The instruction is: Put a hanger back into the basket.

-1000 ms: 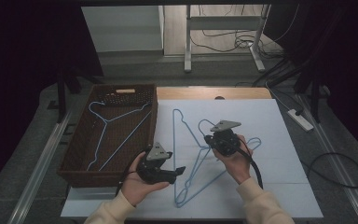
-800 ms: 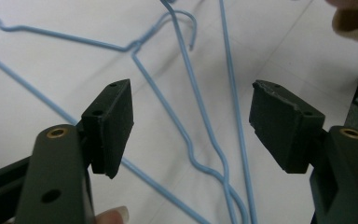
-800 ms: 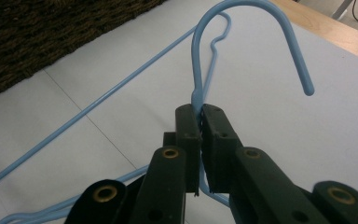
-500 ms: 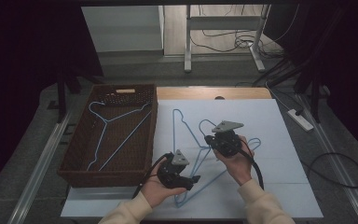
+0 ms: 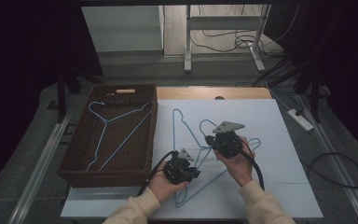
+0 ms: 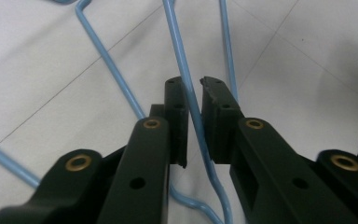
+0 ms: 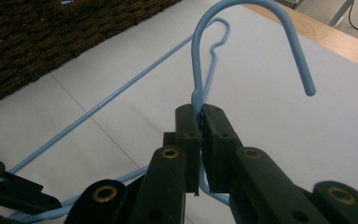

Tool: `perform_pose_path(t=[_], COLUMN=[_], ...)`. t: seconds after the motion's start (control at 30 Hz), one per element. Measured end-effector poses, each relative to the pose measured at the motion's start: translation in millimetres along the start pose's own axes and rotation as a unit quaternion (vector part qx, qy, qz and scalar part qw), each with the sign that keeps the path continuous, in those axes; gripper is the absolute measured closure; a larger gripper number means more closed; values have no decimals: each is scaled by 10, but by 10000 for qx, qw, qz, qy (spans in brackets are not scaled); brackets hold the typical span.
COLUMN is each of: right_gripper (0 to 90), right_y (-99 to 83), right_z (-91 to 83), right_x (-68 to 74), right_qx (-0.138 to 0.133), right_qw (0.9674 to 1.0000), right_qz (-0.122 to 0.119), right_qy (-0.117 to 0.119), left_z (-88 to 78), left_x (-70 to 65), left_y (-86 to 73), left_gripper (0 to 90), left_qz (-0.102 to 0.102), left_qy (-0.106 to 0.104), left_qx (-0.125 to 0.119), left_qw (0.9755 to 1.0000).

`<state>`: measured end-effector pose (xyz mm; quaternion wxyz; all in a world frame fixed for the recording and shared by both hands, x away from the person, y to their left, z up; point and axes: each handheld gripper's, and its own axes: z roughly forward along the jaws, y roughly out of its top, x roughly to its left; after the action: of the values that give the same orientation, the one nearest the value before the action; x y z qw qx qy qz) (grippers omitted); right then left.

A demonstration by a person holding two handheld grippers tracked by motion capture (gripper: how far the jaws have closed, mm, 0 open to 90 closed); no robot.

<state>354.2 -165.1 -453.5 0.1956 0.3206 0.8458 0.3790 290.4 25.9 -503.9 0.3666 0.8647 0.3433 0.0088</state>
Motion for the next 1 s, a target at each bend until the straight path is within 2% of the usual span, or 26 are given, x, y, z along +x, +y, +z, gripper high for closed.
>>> perform_pose_path(t=[0.07,0.17,0.27,0.3,0.33,0.4,0.5,0.57,0.6,0.63,0.7,0.8,1.0], right_gripper=[858,857,853,853,837,826,708,597,597,538,517,458,423], right_y=[1,0,1,1,-4,-10,-38,-68,-68,-100,-121,-216,-390], right_z=[-32,-68,-186,-186,-280,-325,-461,-588,-588,-684,-732,-907,-1024], right_x=[-5,-13,-29,-29,-42,-51,-66,-76,-76,-83,-84,-88,-131], right_qx=[-63,-104,-308,-308,-439,-528,-785,-1014,-1014,-1170,-1241,-1394,-1413], right_qw=[10000,9999,9994,9994,9989,9985,9965,9942,9942,9923,9913,9894,9889], right_qz=[31,77,109,109,101,117,185,256,256,309,333,331,398], right_qy=[21,46,74,74,93,125,214,237,237,248,273,247,243], left_z=[-27,-52,-140,-140,-199,-225,-275,-331,-331,-386,-417,-550,-724], left_x=[5,11,39,39,52,47,-1,-41,-41,-58,-56,-33,4], left_y=[-5,-7,-20,-20,-22,-18,7,24,24,40,50,83,120], left_gripper=[825,836,865,869,871,872,872,873,873,872,872,872,872], left_qz=[-89,-120,-293,-293,-398,-412,-377,-368,-368,-380,-384,-454,-508], left_qy=[-10,-35,-51,-51,-191,-215,-233,-274,-274,-293,-317,-407,-455], left_qx=[-66,-112,-373,-373,-559,-639,-810,-915,-915,-970,-998,-1151,-1338], left_qw=[9999,9999,9989,9989,9975,9969,9957,9948,9948,9941,9938,9915,9887])
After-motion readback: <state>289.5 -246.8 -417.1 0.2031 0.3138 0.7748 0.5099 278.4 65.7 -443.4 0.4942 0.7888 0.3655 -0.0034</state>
